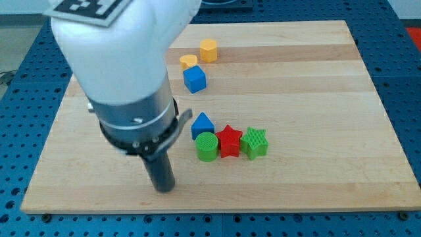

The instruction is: Push the blue triangle horizontal to the blue cube

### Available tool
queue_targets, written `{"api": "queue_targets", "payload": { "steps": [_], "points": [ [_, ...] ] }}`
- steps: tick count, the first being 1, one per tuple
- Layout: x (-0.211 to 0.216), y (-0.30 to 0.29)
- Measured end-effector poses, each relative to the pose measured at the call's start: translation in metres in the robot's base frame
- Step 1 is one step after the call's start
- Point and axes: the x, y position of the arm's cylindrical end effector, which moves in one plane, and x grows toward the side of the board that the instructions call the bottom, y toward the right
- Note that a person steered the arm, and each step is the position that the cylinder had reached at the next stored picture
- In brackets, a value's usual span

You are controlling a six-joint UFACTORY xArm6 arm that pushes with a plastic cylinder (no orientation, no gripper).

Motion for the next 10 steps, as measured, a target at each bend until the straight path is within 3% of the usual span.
{"api": "queue_targets", "payload": {
  "steps": [1,3,5,6,9,10],
  "points": [
    [-0.092,0.01],
    [-0.097,0.02],
    [-0.061,0.014],
    [-0.065,0.03],
    [-0.188,0.126],
    [-0.2,0.132]
  ]
}}
